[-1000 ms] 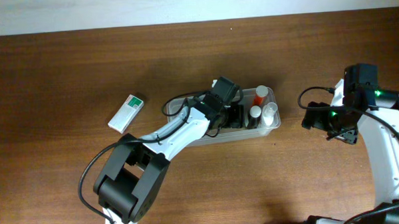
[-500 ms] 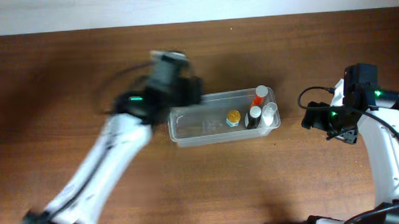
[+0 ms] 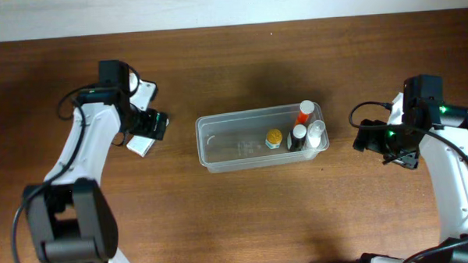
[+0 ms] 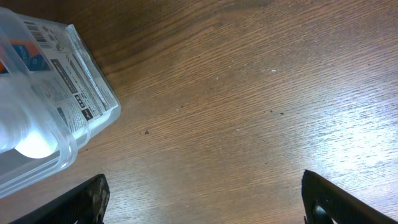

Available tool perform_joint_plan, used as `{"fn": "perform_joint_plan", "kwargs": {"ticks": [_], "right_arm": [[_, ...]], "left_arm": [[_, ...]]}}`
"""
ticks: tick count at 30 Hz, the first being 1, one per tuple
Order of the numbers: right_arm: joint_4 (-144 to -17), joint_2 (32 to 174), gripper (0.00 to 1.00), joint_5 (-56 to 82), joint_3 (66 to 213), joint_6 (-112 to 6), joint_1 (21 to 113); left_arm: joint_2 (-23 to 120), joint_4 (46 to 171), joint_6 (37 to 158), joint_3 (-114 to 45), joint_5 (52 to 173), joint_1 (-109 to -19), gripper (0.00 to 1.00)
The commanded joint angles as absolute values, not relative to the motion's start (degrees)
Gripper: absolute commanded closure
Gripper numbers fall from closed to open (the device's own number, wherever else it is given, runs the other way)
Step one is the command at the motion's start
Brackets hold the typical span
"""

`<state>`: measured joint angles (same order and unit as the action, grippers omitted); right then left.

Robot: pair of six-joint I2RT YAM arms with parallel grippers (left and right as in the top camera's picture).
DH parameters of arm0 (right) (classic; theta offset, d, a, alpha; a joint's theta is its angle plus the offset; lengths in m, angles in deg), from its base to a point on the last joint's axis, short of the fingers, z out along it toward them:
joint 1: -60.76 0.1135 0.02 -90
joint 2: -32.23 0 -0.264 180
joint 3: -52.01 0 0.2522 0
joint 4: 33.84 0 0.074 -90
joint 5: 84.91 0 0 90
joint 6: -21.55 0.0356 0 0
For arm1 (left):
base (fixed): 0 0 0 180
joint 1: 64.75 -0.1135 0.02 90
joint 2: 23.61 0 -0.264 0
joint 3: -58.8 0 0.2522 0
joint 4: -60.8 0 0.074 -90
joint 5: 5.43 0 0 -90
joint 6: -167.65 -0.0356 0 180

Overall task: Pack container
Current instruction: 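Grasp the white-and-green Panadol box with the left gripper, then place the Panadol box into the container's left end and release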

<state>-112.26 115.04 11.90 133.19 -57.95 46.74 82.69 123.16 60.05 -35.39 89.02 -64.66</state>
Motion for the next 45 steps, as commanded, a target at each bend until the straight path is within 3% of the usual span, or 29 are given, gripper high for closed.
{"fn": "perform_joint_plan", "kwargs": {"ticks": [1,10,12,13,15,20,29,36,45], "right_arm": [[-112.2,115.1,0.10,12.2,133.1,-58.1,46.5],[-112.3,115.1,0.10,12.2,133.1,-58.2,46.5],[-112.3,115.1,0.10,12.2,133.1,-58.2,46.5],[-112.3,115.1,0.10,12.2,133.1,-58.2,46.5],[-112.2,115.1,0.10,12.2,133.1,-58.2,46.5],[-112.2,115.1,0.10,12.2,133.1,-58.2,46.5],[-112.2,115.1,0.10,12.2,133.1,-58.2,46.5],[-112.1,115.1,0.10,12.2,133.1,-58.1,46.5],[-112.1,115.1,0.10,12.2,133.1,-58.2,46.5]], "left_arm": [[88.9,121.9,54.3,-34.9,90.9,-64.7,0.01],[94.5,121.1,54.4,-34.9,90.6,-64.9,0.02],[94.5,122.1,54.4,-34.9,90.6,-64.9,0.23],[94.5,122.8,54.4,-34.9,90.6,-64.9,0.26],[94.5,123.9,54.4,-34.9,90.6,-64.9,0.27],[94.4,125.2,54.5,-35.0,90.8,-64.9,0.41],[87.7,129.4,65.2,-41.5,97.7,-64.5,0.55],[72.3,129.7,62.5,-44.4,98.2,-52.8,0.56],[75.1,130.2,48.7,-41.7,89.2,-34.3,0.62]]}}
